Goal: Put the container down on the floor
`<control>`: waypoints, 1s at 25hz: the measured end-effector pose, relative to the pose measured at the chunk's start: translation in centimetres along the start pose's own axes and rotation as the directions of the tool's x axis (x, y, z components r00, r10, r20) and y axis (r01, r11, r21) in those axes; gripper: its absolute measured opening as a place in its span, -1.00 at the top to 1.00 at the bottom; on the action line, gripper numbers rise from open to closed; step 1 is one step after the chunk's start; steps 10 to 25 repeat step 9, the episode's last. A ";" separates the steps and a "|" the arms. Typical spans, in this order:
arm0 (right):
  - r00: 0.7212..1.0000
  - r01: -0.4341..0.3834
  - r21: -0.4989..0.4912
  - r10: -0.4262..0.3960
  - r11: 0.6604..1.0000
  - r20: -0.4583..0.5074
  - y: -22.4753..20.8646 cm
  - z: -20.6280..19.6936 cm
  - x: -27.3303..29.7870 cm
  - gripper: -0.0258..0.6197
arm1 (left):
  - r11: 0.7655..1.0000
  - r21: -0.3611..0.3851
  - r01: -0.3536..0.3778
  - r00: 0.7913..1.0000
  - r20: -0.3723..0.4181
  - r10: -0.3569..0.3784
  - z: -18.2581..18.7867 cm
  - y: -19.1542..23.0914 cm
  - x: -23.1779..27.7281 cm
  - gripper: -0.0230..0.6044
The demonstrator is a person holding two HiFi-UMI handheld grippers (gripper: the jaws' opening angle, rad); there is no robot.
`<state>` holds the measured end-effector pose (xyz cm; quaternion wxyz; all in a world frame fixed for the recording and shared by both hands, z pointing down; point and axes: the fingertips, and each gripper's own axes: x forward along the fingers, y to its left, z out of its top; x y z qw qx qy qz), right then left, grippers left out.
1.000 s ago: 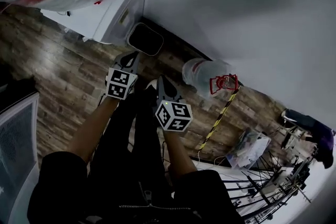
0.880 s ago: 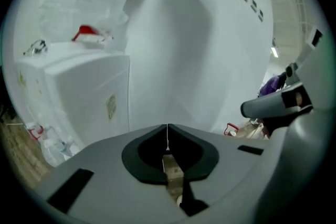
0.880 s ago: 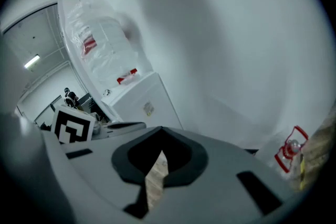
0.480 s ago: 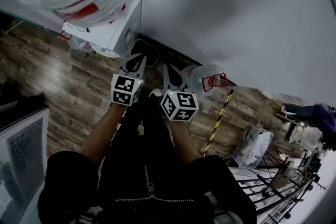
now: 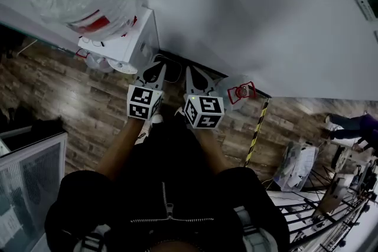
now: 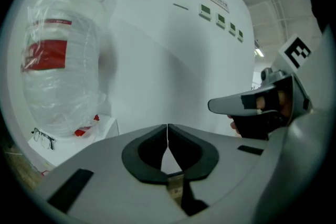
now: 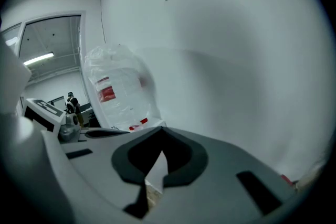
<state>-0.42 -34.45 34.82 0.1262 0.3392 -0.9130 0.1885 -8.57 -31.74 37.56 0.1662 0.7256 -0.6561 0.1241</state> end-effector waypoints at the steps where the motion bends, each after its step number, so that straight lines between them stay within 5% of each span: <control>1: 1.000 0.002 0.001 -0.002 1.000 0.008 -0.6 0.2 -0.2 0.89 | 1.000 0.005 0.005 1.000 0.000 -0.005 0.2 -0.5 0.2 0.87; 9: 0.999 -0.027 -0.014 0.027 1.000 0.033 -4.2 2.2 -1.8 0.89 | 0.999 0.035 0.004 1.000 0.015 -0.004 2.4 -4.0 2.3 0.87; 25: 0.999 -0.027 -0.014 0.027 1.000 0.033 -4.2 2.2 -1.8 0.89 | 0.999 0.035 0.004 1.000 0.015 -0.004 2.4 -4.0 2.3 0.87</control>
